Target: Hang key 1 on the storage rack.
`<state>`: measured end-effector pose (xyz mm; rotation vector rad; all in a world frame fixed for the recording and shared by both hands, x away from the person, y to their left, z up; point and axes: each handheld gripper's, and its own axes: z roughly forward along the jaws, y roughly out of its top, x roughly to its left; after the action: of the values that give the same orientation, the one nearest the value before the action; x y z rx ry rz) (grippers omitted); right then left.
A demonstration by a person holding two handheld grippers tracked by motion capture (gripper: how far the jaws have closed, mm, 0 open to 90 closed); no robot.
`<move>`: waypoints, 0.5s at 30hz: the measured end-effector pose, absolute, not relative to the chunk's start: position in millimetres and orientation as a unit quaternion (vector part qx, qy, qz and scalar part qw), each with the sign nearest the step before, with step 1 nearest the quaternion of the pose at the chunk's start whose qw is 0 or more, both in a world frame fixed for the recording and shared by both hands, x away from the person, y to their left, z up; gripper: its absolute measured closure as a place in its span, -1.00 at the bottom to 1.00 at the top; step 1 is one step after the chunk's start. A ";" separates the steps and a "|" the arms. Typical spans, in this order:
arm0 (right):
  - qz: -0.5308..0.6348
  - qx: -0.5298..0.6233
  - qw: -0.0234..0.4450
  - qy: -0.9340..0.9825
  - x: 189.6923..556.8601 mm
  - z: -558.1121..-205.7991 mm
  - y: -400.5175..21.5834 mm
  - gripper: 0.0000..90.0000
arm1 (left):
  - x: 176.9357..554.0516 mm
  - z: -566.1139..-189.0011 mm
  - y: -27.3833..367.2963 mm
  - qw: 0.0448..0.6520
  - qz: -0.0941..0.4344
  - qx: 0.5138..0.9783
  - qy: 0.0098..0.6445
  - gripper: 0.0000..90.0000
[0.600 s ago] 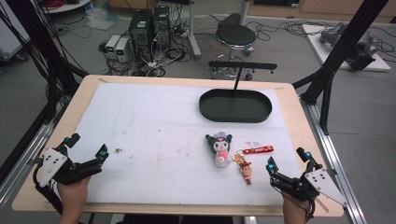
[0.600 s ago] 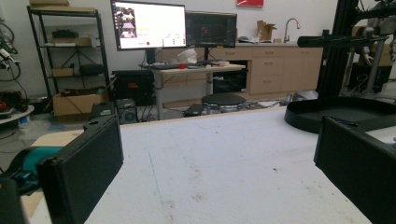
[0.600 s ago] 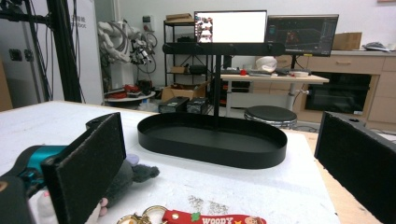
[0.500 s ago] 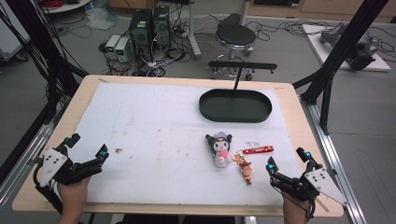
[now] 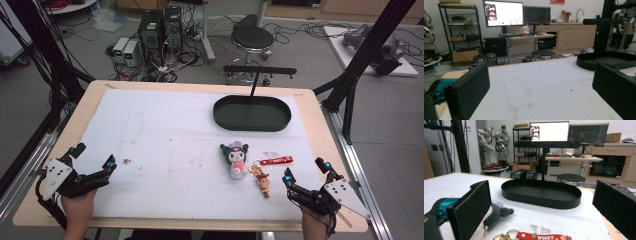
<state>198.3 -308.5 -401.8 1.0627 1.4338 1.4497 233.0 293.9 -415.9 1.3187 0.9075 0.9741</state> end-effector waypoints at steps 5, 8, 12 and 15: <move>0.560 0.427 0.406 0.582 197.7 -398.6 -301.9 -0.98 | 232.5 -415.6 294.5 0.592 0.419 0.567 0.390 -0.96; 0.554 0.435 0.398 0.588 198.3 -398.1 -297.7 -0.98 | 232.5 -415.8 294.6 0.593 0.418 0.566 0.391 -0.96; 0.539 0.448 0.386 0.599 201.5 -400.6 -293.8 -0.98 | 232.9 -415.7 293.9 0.592 0.417 0.569 0.391 -0.96; 0.532 0.452 0.380 0.607 203.3 -402.4 -291.9 -0.98 | 233.0 -415.5 293.8 0.592 0.417 0.569 0.390 -0.96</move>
<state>203.3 -291.9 -402.4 1.1531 1.5505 1.3593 233.0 293.8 -415.5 1.3244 0.9079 0.9689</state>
